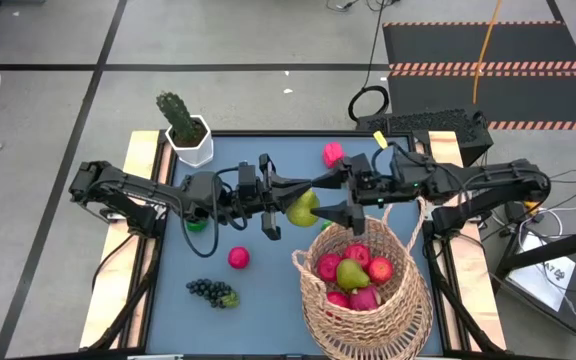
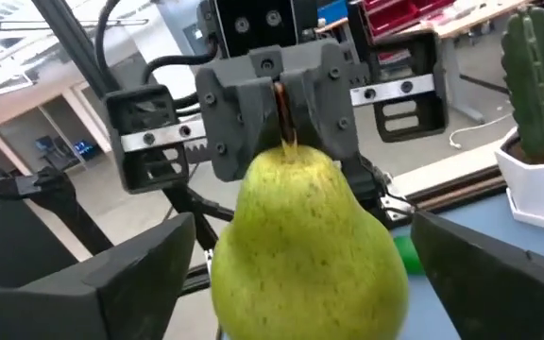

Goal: Build produce basket
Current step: Put the green pear into the brown basket

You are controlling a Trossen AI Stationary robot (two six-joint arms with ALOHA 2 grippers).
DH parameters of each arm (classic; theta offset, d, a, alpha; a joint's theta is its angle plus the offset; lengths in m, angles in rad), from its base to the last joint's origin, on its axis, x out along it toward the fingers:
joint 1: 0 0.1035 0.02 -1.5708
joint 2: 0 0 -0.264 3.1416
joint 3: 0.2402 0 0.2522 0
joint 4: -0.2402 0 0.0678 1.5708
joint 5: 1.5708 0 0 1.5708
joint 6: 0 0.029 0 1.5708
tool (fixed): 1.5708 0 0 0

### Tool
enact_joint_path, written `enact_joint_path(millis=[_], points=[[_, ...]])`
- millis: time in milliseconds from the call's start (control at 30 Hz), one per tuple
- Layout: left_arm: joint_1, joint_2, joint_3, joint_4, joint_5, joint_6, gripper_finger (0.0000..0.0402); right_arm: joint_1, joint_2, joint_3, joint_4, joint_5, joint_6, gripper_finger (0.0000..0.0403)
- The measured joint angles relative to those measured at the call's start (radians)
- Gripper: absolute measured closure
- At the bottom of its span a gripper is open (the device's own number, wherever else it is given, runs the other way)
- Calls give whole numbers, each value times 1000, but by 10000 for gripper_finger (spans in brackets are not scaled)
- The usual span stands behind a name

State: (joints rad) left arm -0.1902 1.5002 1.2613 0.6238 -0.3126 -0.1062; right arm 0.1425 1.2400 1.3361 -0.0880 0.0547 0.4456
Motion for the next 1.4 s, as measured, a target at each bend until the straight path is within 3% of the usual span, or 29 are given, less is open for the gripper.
enact_joint_path(millis=[433,867,1000,1267,1400], points=[[0,0,0,-2,0,-1,391,-20,70,0,123,-26,-23,33],[1,0,0,-7,-5,32,393,-41,68,1,123,-33,-25,177],[1,0,0,-7,-6,33,395,-41,68,2,124,-34,-50,203],[1,0,0,0,-5,7,356,-41,68,2,121,-33,-48,194],[-1,0,0,7,-22,-33,307,-41,55,2,92,-32,-46,198]])
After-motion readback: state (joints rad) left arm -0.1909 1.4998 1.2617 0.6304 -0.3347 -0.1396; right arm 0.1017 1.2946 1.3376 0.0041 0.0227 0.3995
